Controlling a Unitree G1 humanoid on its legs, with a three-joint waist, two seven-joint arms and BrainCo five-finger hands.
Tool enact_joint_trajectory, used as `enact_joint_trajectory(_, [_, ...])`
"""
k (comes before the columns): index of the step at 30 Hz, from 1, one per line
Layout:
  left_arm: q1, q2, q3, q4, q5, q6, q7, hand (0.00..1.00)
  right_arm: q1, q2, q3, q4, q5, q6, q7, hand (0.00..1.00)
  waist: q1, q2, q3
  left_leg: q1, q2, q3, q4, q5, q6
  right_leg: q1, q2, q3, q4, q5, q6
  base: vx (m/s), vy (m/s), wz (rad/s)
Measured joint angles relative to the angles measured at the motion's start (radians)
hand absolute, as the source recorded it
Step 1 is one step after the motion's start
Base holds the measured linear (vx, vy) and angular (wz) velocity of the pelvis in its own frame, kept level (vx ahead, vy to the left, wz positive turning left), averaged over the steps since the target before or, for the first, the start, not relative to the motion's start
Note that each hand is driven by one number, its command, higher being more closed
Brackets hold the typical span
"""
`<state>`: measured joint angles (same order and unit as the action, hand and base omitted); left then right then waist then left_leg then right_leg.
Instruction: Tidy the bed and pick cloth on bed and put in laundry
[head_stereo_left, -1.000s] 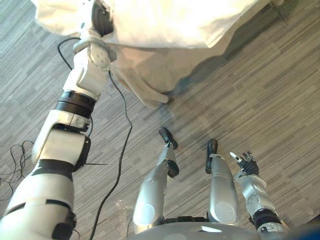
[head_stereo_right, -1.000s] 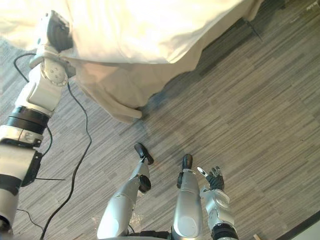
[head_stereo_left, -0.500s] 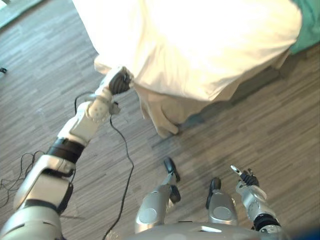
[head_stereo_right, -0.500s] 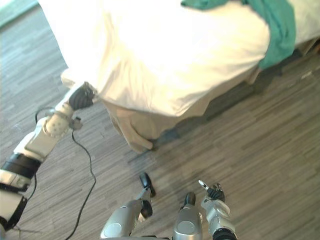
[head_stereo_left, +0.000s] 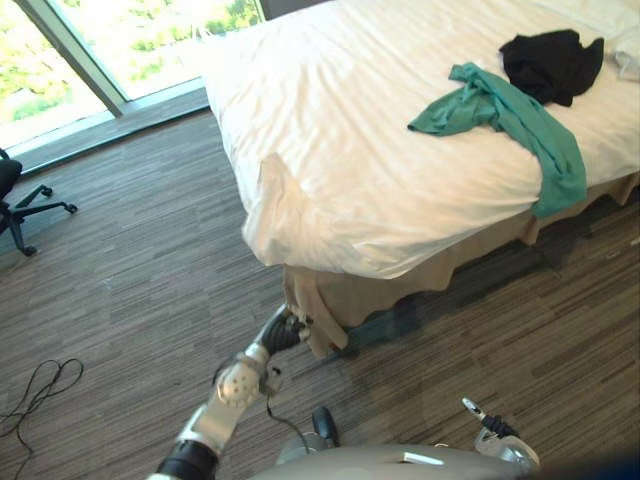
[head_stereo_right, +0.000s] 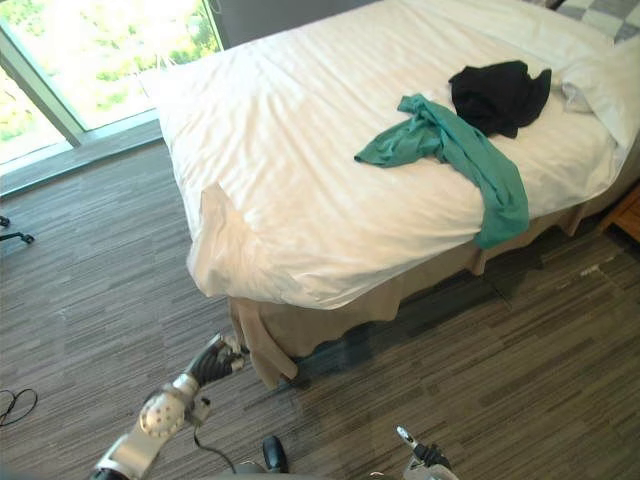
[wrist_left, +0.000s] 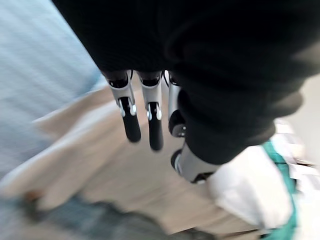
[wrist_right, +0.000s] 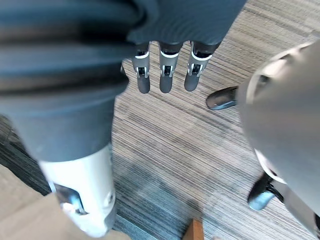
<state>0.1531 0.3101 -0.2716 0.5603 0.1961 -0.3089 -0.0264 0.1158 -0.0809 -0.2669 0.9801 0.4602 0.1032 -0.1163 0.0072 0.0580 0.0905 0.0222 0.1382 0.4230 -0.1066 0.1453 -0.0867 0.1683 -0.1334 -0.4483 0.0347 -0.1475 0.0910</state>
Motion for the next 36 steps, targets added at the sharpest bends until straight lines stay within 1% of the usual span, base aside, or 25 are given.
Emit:
enact_joint_trajectory(3, [0.041, -0.036, 0.05, 0.14, 0.073, 0.016, 0.034, 0.0, 0.0, 0.023, -0.001, 0.003, 0.0, 0.0, 0.013, 0.0, 0.004, -0.03, -0.005, 0.016, -0.006, 0.0, 0.0, -0.022, 0.004, 0.015, -0.008, -0.001, 0.0, -0.002, 0.001, -0.05, 0.04, 0.0])
enact_joint_trajectory(4, [0.065, -0.045, 0.079, 0.192, 0.116, 0.02, 0.041, 0.0, 0.0, 0.037, 0.0, 0.013, 0.0, -0.001, 0.023, 0.0, 0.007, -0.048, -0.013, 0.019, -0.01, 0.001, 0.0, -0.026, 0.006, 0.016, -0.012, -0.001, 0.001, -0.001, 0.002, -0.05, 0.044, -0.02])
enact_joint_trajectory(5, [0.075, -0.05, 0.094, 0.222, 0.135, 0.023, 0.047, 0.0, 0.0, 0.044, 0.0, 0.02, 0.0, -0.001, 0.027, 0.0, 0.008, -0.054, -0.016, 0.021, -0.013, 0.003, 0.0, -0.028, 0.008, 0.017, -0.015, -0.001, 0.001, -0.001, 0.003, -0.04, 0.068, -0.05])
enact_joint_trajectory(7, [0.109, -0.075, 0.167, 0.315, 0.181, 0.04, 0.079, 0.0, 0.005, 0.067, -0.001, 0.021, -0.007, -0.002, 0.039, 0.0, 0.008, -0.074, -0.027, 0.037, -0.024, 0.005, 0.0, -0.043, 0.016, 0.03, -0.028, 0.002, 0.001, 0.001, 0.009, -0.02, 0.058, -0.05])
enact_joint_trajectory(8, [0.109, -0.077, 0.188, 0.328, 0.19, 0.043, 0.081, 0.0, 0.01, 0.071, -0.001, 0.021, -0.011, -0.002, 0.042, 0.0, 0.01, -0.078, -0.027, 0.042, -0.027, 0.005, 0.0, -0.048, 0.013, 0.035, -0.031, 0.002, 0.001, 0.002, 0.011, -0.02, 0.059, 0.0])
enact_joint_trajectory(9, [0.111, -0.086, 0.235, 0.336, 0.201, 0.058, 0.088, 0.0, 0.014, 0.074, -0.001, 0.022, -0.014, -0.003, 0.044, 0.0, 0.01, -0.08, -0.026, 0.05, -0.034, 0.005, 0.0, -0.051, 0.016, 0.042, -0.039, 0.001, 0.001, 0.002, 0.016, -0.02, 0.074, 0.01])
enact_joint_trajectory(10, [0.118, -0.1, 0.275, 0.337, 0.21, 0.066, 0.097, 0.0, 0.015, 0.072, -0.001, 0.022, -0.015, -0.006, 0.043, 0.0, 0.009, -0.076, -0.024, 0.058, -0.042, 0.005, 0.0, -0.056, 0.021, 0.049, -0.047, 0.001, 0.002, 0.002, 0.023, -0.02, 0.063, -0.01])
enact_joint_trajectory(12, [0.121, -0.122, 0.331, 0.337, 0.204, 0.066, 0.117, 0.0, 0.017, 0.07, -0.001, 0.021, -0.017, -0.017, 0.042, 0.0, 0.008, -0.069, -0.025, 0.062, -0.054, 0.006, 0.0, -0.063, 0.033, 0.052, -0.058, 0.001, 0.003, -0.002, 0.031, 0.0, 0.063, -0.01])
enact_joint_trajectory(13, [0.119, -0.134, 0.365, 0.337, 0.169, 0.064, 0.124, 0.0, 0.017, 0.07, -0.004, 0.021, -0.028, -0.021, 0.043, 0.0, 0.008, -0.067, -0.025, 0.062, -0.058, 0.006, 0.0, -0.065, 0.035, 0.053, -0.063, 0.0, 0.003, -0.004, 0.033, 0.01, 0.069, 0.01])
enact_joint_trajectory(14, [0.118, -0.136, 0.373, 0.336, 0.163, 0.063, 0.127, 0.0, 0.017, 0.07, -0.005, 0.021, -0.032, -0.021, 0.043, 0.0, 0.008, -0.066, -0.025, 0.062, -0.059, 0.006, 0.0, -0.065, 0.036, 0.053, -0.064, 0.0, 0.003, -0.004, 0.034, 0.03, 0.044, 0.04])
enact_joint_trajectory(15, [0.114, -0.136, 0.409, 0.326, 0.131, 0.054, 0.158, 0.0, 0.016, 0.07, -0.012, 0.021, -0.05, -0.02, 0.045, 0.0, 0.008, -0.067, -0.025, 0.063, -0.062, 0.006, 0.0, -0.067, 0.038, 0.056, -0.067, -0.004, 0.003, -0.006, 0.036, 0.04, 0.031, 0.08])
enact_joint_trajectory(16, [0.103, -0.128, 0.455, 0.292, 0.1, 0.043, 0.189, 0.0, 0.014, 0.069, -0.035, 0.02, -0.054, -0.02, 0.049, 0.0, 0.011, -0.067, -0.025, 0.064, -0.067, 0.005, 0.0, -0.069, 0.041, 0.06, -0.071, -0.009, 0.003, -0.007, 0.042, 0.05, 0.026, 0.1])
enact_joint_trajectory(17, [0.098, -0.119, 0.475, 0.263, 0.09, 0.039, 0.2, 0.0, 0.012, 0.067, -0.046, 0.02, -0.054, -0.018, 0.053, 0.0, 0.011, -0.067, -0.025, 0.065, -0.069, 0.004, 0.0, -0.07, 0.042, 0.061, -0.073, -0.012, 0.004, -0.005, 0.045, 0.06, 0.021, 0.11])
enact_joint_trajectory(19, [0.059, -0.037, 0.527, 0.106, 0.057, 0.018, 0.245, 0.0, -0.002, 0.053, -0.077, 0.017, -0.057, -0.006, 0.079, 0.0, 0.015, -0.067, -0.025, 0.066, -0.076, 0.001, 0.0, -0.074, 0.042, 0.066, -0.08, -0.02, 0.005, -0.003, 0.043, 0.07, 0.017, 0.08])
enact_joint_trajectory(21, [0.023, 0.033, 0.539, -0.002, 0.067, 0.008, 0.292, 0.0, -0.005, 0.044, -0.079, 0.006, -0.067, 0.005, 0.102, 0.0, 0.02, -0.069, -0.025, 0.066, -0.08, -0.003, 0.0, -0.074, 0.041, 0.069, -0.083, -0.023, 0.008, -0.002, 0.044, 0.1, 0.003, 0.04])
enact_joint_trajectory(23, [-0.041, 0.091, 0.533, -0.136, 0.078, 0.008, 0.374, 0.0, -0.01, 0.022, -0.079, -0.012, -0.072, 0.019, 0.131, 0.0, 0.032, -0.072, -0.023, 0.076, -0.09, -0.004, 0.0, -0.081, 0.047, 0.08, -0.094, -0.032, 0.01, -0.001, 0.045, 0.12, 0.007, 0.01])
enact_joint_trajectory(24, [-0.054, 0.101, 0.52, -0.164, 0.089, 0.01, 0.4, 0.0, -0.013, 0.016, -0.079, -0.015, -0.072, 0.025, 0.137, 0.0, 0.033, -0.069, -0.019, 0.082, -0.094, -0.003, 0.0, -0.082, 0.047, 0.085, -0.096, -0.033, 0.011, 0.0, 0.046, 0.1, 0.011, -0.05])
enact_joint_trajectory(26, [-0.085, 0.106, 0.469, -0.257, 0.119, 0.024, 0.485, 0.0, -0.032, 0.011, -0.078, -0.02, -0.071, 0.047, 0.148, 0.0, 0.033, -0.06, -0.015, 0.092, -0.099, 0.0, 0.0, -0.094, 0.046, 0.086, -0.099, -0.033, 0.019, 0.0, 0.045, 0.1, 0.006, -0.07])
enact_joint_trajectory(27, [-0.092, 0.103, 0.458, -0.274, 0.136, 0.028, 0.502, 0.0, -0.036, 0.013, -0.075, -0.02, -0.071, 0.051, 0.149, 0.0, 0.033, -0.06, -0.015, 0.094, -0.099, 0.0, 0.0, -0.097, 0.045, 0.087, -0.099, -0.033, 0.02, 0.001, 0.045, 0.11, -0.002, -0.06])
enact_joint_trajectory(29, [-0.124, 0.096, 0.396, -0.305, 0.205, 0.055, 0.548, 0.0, -0.048, 0.019, -0.067, -0.021, -0.071, 0.067, 0.149, 0.0, 0.028, -0.06, -0.014, 0.103, -0.095, 0.003, 0.001, -0.106, 0.04, 0.085, -0.099, -0.033, 0.039, 0.001, 0.044, 0.12, -0.012, -0.02])
enact_joint_trajectory(30, [-0.141, 0.096, 0.377, -0.305, 0.225, 0.065, 0.554, 0.0, -0.049, 0.02, -0.062, -0.021, -0.071, 0.069, 0.148, 0.0, 0.025, -0.061, -0.013, 0.104, -0.094, 0.004, 0.001, -0.107, 0.039, 0.083, -0.099, -0.033, 0.046, 0.001, 0.043, 0.12, -0.007, 0.02])
enact_joint_trajectory(31, [-0.183, 0.09, 0.34, -0.305, 0.263, 0.083, 0.558, 0.0, -0.052, 0.017, -0.051, -0.02, -0.07, 0.077, 0.141, 0.0, 0.025, -0.06, -0.012, 0.095, -0.086, 0.008, 0.005, -0.104, 0.041, 0.064, -0.102, -0.025, 0.065, 0.007, 0.034, 0.1, 0.004, -0.03])
enact_joint_trajectory(33, [-0.266, 0.091, 0.282, -0.304, 0.305, 0.125, 0.561, 0.0, -0.084, -0.001, -0.038, -0.015, -0.059, 0.09, 0.118, 0.0, 0.032, -0.046, -0.003, 0.059, -0.076, 0.011, 0.008, -0.091, 0.048, -0.009, -0.104, 0.004, 0.126, 0.01, 0.025, 0.05, 0.016, -0.08])
enact_joint_trajectory(35, [-0.41, 0.095, 0.229, -0.292, 0.307, 0.18, 0.578, 0.0, -0.153, -0.036, -0.039, -0.007, -0.036, 0.095, 0.088, 0.0, 0.023, -0.027, 0.05, 0.004, -0.075, 0.017, 0.009, -0.072, 0.066, -0.103, -0.116, 0.032, 0.197, 0.007, 0.02, -0.03, 0.029, -0.14])
enact_joint_trajectory(36, [-0.55, 0.115, 0.199, -0.237, 0.306, 0.234, 0.597, 0.0, -0.222, -0.057, -0.039, -0.002, -0.01, 0.093, 0.064, 0.0, 0.011, -0.019, 0.101, -0.046, -0.075, 0.034, 0.02, -0.067, 0.074, -0.179, -0.121, 0.066, 0.237, 0.002, 0.012, -0.08, 0.029, -0.25])
